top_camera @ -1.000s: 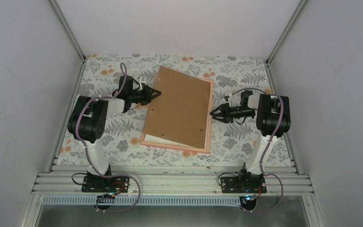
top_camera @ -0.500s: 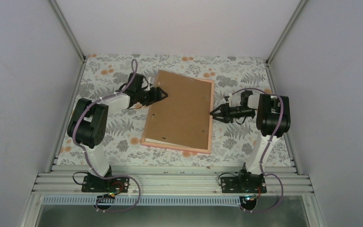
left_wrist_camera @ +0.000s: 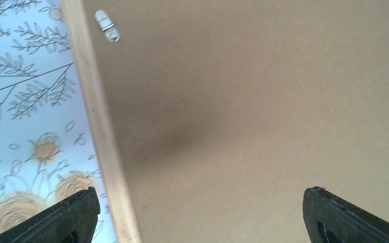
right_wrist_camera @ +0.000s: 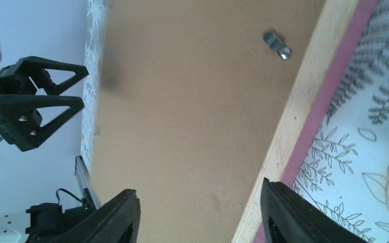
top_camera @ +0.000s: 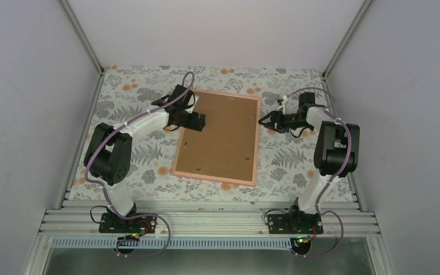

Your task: Put the photo into the frame

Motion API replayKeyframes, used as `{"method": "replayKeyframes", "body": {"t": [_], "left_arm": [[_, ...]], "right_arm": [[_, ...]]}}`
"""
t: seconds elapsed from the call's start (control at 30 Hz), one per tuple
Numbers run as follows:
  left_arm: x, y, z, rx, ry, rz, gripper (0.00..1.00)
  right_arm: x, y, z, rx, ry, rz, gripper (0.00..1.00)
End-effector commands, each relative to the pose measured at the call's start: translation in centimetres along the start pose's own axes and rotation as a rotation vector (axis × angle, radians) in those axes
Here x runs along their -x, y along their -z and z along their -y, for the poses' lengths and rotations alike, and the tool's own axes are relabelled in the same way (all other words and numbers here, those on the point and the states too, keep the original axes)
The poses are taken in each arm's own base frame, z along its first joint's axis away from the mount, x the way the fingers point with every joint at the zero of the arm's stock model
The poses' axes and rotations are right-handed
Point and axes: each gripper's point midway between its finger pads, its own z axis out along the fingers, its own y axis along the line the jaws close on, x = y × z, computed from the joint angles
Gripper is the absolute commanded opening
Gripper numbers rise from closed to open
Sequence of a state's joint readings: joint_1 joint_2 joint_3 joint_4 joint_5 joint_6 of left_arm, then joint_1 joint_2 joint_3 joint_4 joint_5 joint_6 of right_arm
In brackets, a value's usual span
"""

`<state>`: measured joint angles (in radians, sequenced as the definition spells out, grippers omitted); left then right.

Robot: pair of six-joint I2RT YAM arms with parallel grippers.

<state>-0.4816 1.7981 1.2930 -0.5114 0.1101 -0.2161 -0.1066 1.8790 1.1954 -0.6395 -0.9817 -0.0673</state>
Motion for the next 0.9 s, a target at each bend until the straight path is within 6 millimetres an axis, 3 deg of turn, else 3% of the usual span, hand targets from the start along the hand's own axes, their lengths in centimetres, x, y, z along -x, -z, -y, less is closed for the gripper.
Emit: {"method": "replayKeyframes", "body": {"t": [0.0,0.13,0.27,0.37,0.5,0.63,0.73,0.87], "left_arm": [[-0.2,1.0,-1.4,0.09,-0.079,-0.032,1.0],[1.2,2.8,-2.3,0.02,-0.029,0.034,1.0],[1.8,4.6,-3.9,-0.028,-0.016,0.101,1.0],[0.8,5.3,-4.5,-0.068,-0.051,0.095,1.0],[-1.3,6.2,-3.6,-0.124,-0.188,0.084,1.0],[-4.1,5.0,-3.6,-0.144,-0.201,0.007,1.0],[-6.4,3.4,-4.0,-0.144,-0.173,-0.043,1.0],[-7.8,1.6,-4.0,-0.13,-0.147,-0.083,0.95]], "right_arm": [[2.0,1.5,-1.2,-0.037,0.101,0.06,0.67],[2.6,1.6,-2.5,-0.041,0.182,0.068,0.71],[2.6,-0.2,-5.7,-0.035,0.321,0.037,0.74],[2.1,-2.1,-7.9,-0.01,0.388,0.001,0.78],[0.0,-5.7,-11.0,0.05,0.451,-0.077,0.78],[-2.1,-9.7,-13.2,0.098,0.483,-0.144,0.76],[-3.6,-13.0,-13.7,0.109,0.48,-0.197,0.71],[-5.3,-16.5,-13.9,0.129,0.443,-0.226,0.68]]}}
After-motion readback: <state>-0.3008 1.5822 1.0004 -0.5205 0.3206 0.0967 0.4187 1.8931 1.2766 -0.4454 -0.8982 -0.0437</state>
